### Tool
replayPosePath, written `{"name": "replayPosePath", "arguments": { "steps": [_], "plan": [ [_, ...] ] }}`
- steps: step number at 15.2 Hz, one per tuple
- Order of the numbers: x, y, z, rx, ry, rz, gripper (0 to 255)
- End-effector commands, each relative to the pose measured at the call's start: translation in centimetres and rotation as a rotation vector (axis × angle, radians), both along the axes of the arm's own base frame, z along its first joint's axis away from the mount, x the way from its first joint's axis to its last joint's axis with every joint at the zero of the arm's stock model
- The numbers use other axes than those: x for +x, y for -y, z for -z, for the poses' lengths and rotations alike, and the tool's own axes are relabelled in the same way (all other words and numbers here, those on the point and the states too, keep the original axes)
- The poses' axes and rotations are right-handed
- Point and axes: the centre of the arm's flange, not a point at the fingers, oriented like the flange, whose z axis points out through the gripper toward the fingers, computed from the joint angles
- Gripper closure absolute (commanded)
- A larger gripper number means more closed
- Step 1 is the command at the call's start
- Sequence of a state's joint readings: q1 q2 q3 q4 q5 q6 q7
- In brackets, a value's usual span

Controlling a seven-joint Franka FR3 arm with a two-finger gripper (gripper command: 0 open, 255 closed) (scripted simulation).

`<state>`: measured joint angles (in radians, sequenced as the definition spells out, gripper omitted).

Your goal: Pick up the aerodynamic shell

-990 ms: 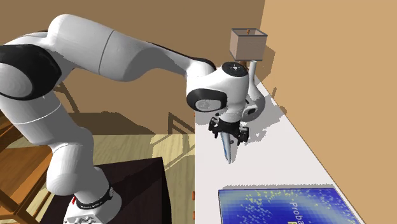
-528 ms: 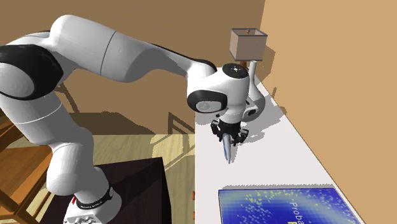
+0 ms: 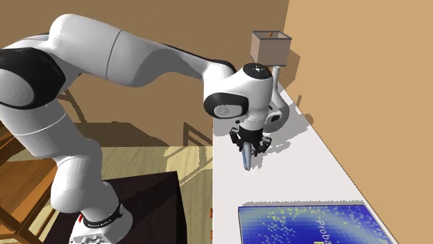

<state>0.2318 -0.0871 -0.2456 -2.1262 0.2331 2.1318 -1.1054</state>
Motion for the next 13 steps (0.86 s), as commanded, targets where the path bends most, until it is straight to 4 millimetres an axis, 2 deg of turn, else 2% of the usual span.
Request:
{"name": "replayPosePath", "arguments": {
  "steps": [1,11,13],
  "plan": [
    [0.0,0.0,-1.1,0.000,0.000,0.000,255],
    [0.0,0.0,-6.3,0.000,0.000,0.000,255],
    [0.0,0.0,-6.4,0.000,0.000,0.000,255]
  ]
}}
